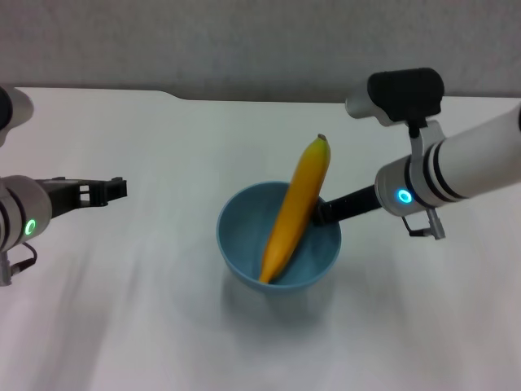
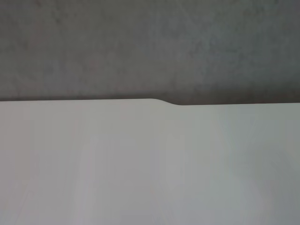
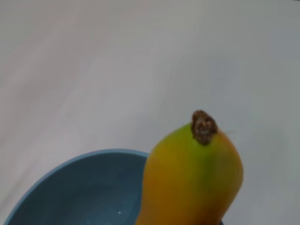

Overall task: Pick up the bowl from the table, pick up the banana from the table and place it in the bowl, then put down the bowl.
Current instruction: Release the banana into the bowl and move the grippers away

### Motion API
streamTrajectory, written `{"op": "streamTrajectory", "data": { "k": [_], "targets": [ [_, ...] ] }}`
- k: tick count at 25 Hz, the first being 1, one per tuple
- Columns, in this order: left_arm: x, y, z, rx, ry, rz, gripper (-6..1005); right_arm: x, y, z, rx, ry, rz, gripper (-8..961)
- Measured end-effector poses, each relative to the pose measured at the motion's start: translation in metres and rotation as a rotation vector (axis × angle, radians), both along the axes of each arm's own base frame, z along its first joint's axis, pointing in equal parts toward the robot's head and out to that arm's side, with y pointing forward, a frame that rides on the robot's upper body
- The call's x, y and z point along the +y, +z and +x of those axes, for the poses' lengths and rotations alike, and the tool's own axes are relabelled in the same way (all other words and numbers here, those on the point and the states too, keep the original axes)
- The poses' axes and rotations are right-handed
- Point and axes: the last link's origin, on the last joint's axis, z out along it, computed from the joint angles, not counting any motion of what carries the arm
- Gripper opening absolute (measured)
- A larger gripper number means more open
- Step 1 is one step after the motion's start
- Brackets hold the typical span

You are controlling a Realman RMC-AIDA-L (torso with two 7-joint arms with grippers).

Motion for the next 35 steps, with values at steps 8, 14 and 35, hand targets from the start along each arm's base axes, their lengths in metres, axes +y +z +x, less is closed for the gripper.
{"op": "streamTrajectory", "data": {
  "k": [8, 14, 35],
  "targets": [
    [-0.001, -0.003, -0.002, -0.003, 0.005, -0.008, 882, 0.011, 0.0, -0.001, -0.033, -0.017, 0.012, 101],
    [-0.001, -0.005, -0.004, -0.012, 0.001, -0.005, 882, 0.009, -0.002, 0.006, -0.038, -0.036, 0.017, 103],
    [-0.002, -0.011, -0.012, -0.015, 0.023, -0.013, 881, -0.004, -0.011, 0.026, -0.023, -0.092, 0.007, 111]
  ]
}}
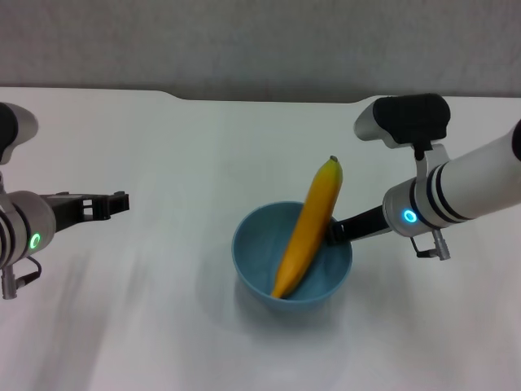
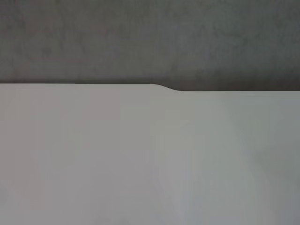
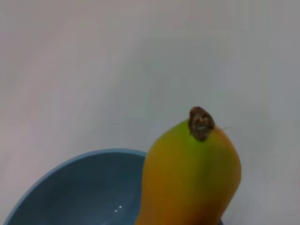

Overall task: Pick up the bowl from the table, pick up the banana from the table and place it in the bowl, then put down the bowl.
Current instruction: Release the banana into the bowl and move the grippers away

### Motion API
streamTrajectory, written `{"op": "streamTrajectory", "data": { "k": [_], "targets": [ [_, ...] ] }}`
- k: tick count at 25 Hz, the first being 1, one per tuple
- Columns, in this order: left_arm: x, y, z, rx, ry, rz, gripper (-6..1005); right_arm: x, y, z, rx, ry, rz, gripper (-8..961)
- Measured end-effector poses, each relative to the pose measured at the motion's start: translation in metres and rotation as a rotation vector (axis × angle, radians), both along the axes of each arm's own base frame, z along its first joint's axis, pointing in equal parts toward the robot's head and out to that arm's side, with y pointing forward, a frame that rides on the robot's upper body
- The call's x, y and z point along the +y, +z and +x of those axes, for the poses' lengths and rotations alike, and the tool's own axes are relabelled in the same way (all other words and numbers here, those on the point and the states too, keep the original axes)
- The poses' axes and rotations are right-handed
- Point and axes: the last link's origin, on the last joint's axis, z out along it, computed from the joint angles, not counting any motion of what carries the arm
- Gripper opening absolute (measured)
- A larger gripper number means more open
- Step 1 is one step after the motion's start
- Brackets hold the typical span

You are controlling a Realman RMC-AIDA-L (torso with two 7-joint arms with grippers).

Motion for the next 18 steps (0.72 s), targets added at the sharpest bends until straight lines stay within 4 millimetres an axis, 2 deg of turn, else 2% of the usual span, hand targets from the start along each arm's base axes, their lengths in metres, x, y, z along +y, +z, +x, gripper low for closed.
{"op": "streamTrajectory", "data": {
  "k": [18],
  "targets": [
    [-0.0014, 0.001, -0.0015, -0.004, -0.002, 0.008, 881, -0.0029, 0.0015, 0.0075, 0.009, -0.019, 0.007, 119]
  ]
}}
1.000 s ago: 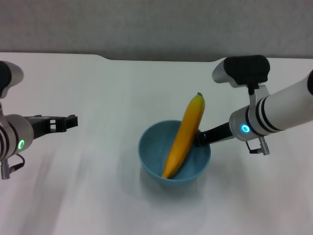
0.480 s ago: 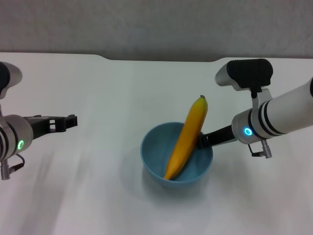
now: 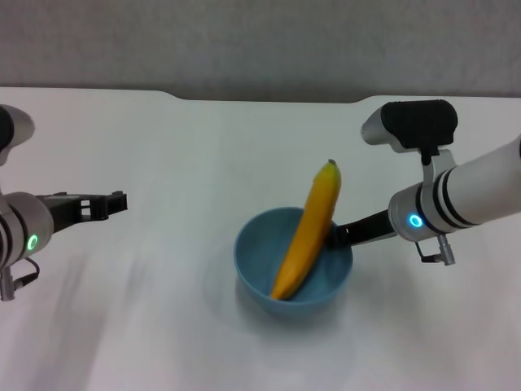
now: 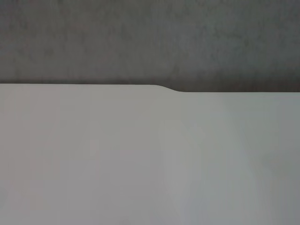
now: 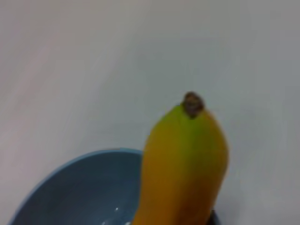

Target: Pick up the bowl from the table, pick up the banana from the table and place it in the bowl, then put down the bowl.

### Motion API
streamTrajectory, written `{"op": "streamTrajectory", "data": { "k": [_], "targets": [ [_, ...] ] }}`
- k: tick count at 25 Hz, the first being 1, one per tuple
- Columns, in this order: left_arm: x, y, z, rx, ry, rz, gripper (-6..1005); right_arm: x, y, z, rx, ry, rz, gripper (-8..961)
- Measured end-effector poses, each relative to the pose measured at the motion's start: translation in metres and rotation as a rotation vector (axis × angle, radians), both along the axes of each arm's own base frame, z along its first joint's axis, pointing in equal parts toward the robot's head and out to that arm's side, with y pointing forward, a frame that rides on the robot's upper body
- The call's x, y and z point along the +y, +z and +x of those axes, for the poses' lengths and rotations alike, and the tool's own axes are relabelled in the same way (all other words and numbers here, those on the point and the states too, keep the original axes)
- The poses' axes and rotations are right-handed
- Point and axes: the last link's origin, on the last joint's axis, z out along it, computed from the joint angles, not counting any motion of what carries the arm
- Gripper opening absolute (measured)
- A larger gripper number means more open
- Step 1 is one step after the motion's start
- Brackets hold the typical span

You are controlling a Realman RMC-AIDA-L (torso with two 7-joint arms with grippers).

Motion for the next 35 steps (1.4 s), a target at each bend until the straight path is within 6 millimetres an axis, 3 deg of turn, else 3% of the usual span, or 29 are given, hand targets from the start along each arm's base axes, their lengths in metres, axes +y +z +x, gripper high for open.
{"op": "streamTrajectory", "data": {
  "k": [6, 11, 14, 23, 30, 35],
  "targets": [
    [0.0, 0.0, 0.0, -0.003, -0.001, 0.003, 880, 0.0, 0.0, -0.001, -0.001, 0.005, -0.001, 121],
    [-0.002, 0.0, -0.003, -0.004, 0.005, 0.004, 880, -0.002, 0.003, -0.003, 0.012, 0.046, 0.007, 337],
    [-0.003, 0.001, -0.005, -0.005, 0.011, 0.006, 880, -0.006, 0.006, -0.004, 0.037, 0.064, 0.013, 584],
    [-0.01, 0.007, -0.009, -0.02, -0.01, 0.048, 880, -0.018, 0.038, 0.001, 0.05, 0.14, 0.082, 749],
    [-0.013, 0.015, -0.013, -0.04, -0.083, 0.131, 880, -0.027, 0.071, -0.001, 0.059, 0.278, 0.275, 871],
    [-0.018, 0.013, -0.025, -0.055, -0.165, 0.206, 879, -0.034, 0.081, 0.002, 0.051, 0.389, 0.425, 866]
  ]
}}
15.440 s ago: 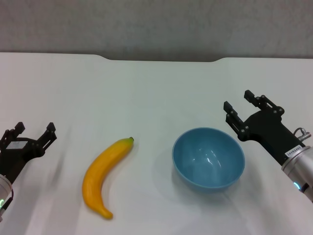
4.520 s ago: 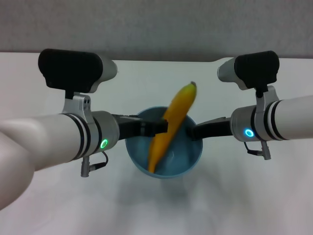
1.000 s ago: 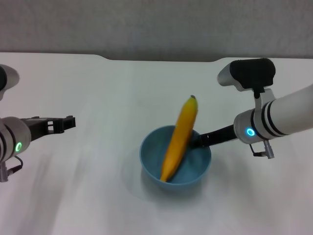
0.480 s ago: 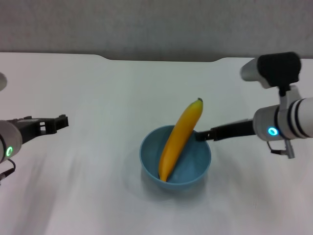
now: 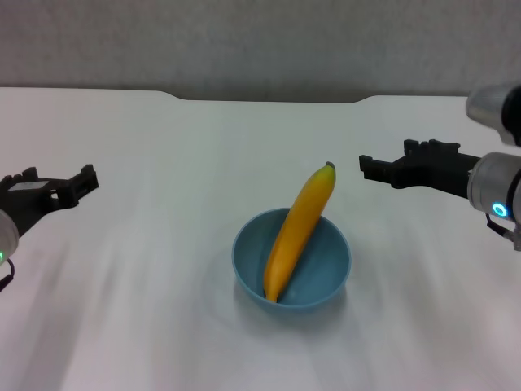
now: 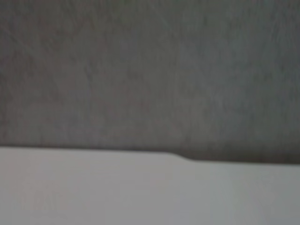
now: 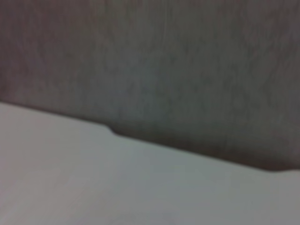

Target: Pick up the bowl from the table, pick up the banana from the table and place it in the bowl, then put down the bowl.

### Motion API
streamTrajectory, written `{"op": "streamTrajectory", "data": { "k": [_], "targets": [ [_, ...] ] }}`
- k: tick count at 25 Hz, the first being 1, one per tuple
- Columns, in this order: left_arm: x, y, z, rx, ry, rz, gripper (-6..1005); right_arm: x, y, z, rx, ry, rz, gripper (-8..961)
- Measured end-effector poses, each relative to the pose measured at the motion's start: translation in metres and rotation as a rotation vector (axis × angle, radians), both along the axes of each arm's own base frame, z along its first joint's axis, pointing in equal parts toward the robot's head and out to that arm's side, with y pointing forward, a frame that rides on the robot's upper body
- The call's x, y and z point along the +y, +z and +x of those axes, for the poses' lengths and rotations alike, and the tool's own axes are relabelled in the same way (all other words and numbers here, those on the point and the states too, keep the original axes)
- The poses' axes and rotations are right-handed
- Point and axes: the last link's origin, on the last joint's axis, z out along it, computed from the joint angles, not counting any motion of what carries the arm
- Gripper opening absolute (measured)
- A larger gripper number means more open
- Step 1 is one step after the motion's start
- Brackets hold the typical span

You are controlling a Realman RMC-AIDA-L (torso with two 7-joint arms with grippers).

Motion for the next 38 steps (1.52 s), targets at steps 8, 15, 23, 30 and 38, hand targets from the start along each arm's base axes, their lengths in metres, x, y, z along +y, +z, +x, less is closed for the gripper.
{"op": "streamTrajectory", "data": {
  "k": [8, 15, 23, 30, 38],
  "targets": [
    [-0.011, -0.018, -0.026, -0.019, -0.144, 0.088, 879, -0.002, -0.017, 0.021, -0.041, 0.03, 0.116, 861],
    [-0.016, -0.037, -0.046, -0.02, -0.234, 0.11, 880, -0.011, -0.045, 0.036, -0.185, 0.066, 0.215, 861],
    [-0.026, -0.046, -0.059, -0.021, -0.363, 0.146, 880, -0.031, -0.064, 0.037, -0.271, 0.2, 0.369, 862],
    [-0.026, -0.058, -0.061, -0.011, -0.391, 0.104, 881, -0.045, -0.066, 0.051, -0.124, 0.297, 0.406, 861],
    [-0.025, -0.062, -0.069, 0.007, -0.373, 0.078, 882, -0.051, -0.064, 0.05, -0.054, 0.358, 0.404, 862]
  ]
}}
